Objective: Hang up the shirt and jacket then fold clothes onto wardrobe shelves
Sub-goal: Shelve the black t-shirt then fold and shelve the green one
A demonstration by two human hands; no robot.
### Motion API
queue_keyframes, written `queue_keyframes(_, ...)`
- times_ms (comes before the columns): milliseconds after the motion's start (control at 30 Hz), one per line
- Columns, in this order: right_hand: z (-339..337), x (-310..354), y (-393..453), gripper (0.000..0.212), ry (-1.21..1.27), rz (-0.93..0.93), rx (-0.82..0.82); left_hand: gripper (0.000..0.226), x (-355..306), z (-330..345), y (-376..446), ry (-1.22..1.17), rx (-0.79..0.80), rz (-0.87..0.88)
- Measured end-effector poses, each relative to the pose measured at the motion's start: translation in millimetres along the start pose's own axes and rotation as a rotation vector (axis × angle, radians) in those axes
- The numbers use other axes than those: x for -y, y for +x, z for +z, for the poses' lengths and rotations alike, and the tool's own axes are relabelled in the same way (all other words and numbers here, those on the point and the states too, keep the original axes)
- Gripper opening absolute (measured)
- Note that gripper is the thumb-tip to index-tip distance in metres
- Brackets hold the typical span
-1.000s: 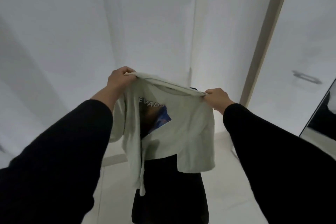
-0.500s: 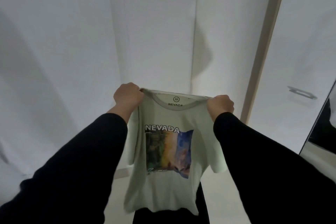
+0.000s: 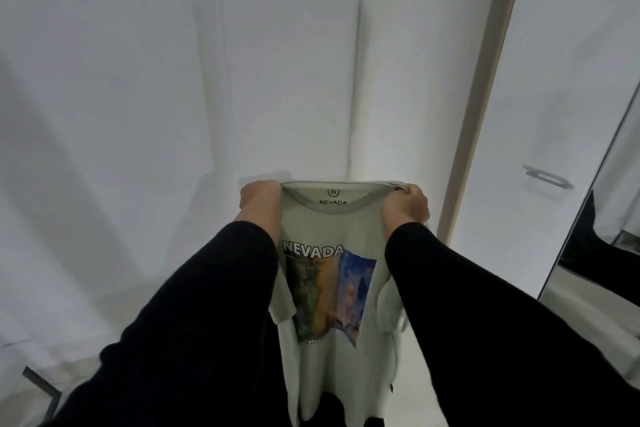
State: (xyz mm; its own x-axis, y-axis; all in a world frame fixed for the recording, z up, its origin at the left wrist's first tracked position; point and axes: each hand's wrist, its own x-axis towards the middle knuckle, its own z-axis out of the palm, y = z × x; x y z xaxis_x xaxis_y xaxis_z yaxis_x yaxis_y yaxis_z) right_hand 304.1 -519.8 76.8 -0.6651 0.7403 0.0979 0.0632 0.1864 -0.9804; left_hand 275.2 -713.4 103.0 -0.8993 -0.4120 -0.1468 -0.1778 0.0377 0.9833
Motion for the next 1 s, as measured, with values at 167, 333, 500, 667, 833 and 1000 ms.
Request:
queue_keyframes(167, 2, 8, 4, 0.033, 0.114, 0.023, -0.065, 0.037, -3, 12, -3, -0.059, -0.141, 0.136)
queue_keyframes(333, 0, 15, 11, 0.034, 0.270, 0.087, -0.072, 0.023, -1, 10, -1, -0.016, -0.035, 0.505)
queue_keyframes(500, 2, 12, 11, 0.033, 0.329, 0.090, -0.037, 0.031, -9, 1, 5, -0.598, 0.428, 0.174)
queue_keyframes(667, 7, 16, 13, 0.031, 0.371, 0.018, 0.050, 0.035, -4, -15, 10, -0.615, 0.709, 0.068)
queue_keyframes(833, 19, 26, 14, 0.032, 0.506, 0.095, 0.367, 0.037, -3, -22, 20, -0.597, 0.777, 0.037)
queue_keyframes(1000, 26, 24, 17, 0.038, 0.588, 0.230, 0.715, 0.040, -9, -28, 27, -0.563, 0.824, 0.037)
